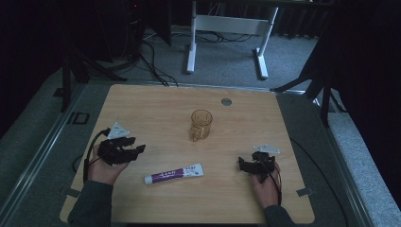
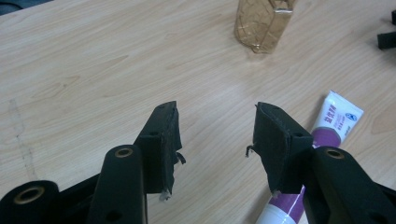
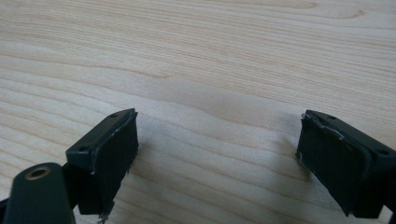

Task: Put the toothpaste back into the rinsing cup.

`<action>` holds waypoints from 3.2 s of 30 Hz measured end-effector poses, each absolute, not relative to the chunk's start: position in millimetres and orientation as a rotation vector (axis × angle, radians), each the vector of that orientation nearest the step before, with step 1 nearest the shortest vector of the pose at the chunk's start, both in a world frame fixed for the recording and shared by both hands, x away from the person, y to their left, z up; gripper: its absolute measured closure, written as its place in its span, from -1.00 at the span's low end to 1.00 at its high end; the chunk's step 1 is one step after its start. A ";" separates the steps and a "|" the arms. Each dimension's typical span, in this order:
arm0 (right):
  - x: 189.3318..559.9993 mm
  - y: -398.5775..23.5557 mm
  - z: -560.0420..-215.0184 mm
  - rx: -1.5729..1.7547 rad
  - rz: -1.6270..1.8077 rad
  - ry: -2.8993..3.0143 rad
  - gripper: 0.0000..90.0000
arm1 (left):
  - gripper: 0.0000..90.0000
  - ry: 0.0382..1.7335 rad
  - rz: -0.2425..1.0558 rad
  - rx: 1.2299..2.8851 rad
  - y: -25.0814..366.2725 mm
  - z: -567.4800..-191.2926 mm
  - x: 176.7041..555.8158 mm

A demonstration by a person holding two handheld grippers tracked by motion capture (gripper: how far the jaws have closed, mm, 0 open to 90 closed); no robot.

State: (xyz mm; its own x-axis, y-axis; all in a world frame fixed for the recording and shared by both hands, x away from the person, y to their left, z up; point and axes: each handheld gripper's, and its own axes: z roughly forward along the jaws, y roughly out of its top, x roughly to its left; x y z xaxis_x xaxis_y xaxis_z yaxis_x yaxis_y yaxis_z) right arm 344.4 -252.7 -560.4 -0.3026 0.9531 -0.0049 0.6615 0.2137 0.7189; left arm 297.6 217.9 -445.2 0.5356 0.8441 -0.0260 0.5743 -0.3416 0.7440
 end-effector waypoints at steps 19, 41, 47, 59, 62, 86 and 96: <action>344.4 -252.7 -560.4 1.491 0.862 2.043 -0.73 | 0.11 1.058 0.457 2.172 199.3 -436.8 302.9; 344.4 -252.7 -560.4 1.492 0.862 2.043 -0.73 | 0.08 0.961 0.444 2.292 176.8 -439.0 301.5; 344.5 -252.8 -560.5 1.490 0.862 2.043 -0.73 | 0.08 0.948 0.441 2.313 173.6 -439.2 300.7; 344.4 -252.7 -560.4 1.491 0.862 2.043 -0.73 | 0.11 0.907 0.446 2.366 165.5 -441.1 299.2; 344.4 -252.7 -560.4 1.491 0.862 2.043 -0.73 | 0.13 0.899 0.437 2.373 162.7 -442.0 299.1; 344.4 -252.7 -560.4 1.492 0.862 2.043 -0.73 | 0.10 0.864 0.418 2.416 154.3 -445.0 298.9; 344.4 -252.7 -560.4 1.492 0.862 2.043 -0.73 | 0.10 0.845 0.413 2.441 149.5 -445.9 299.2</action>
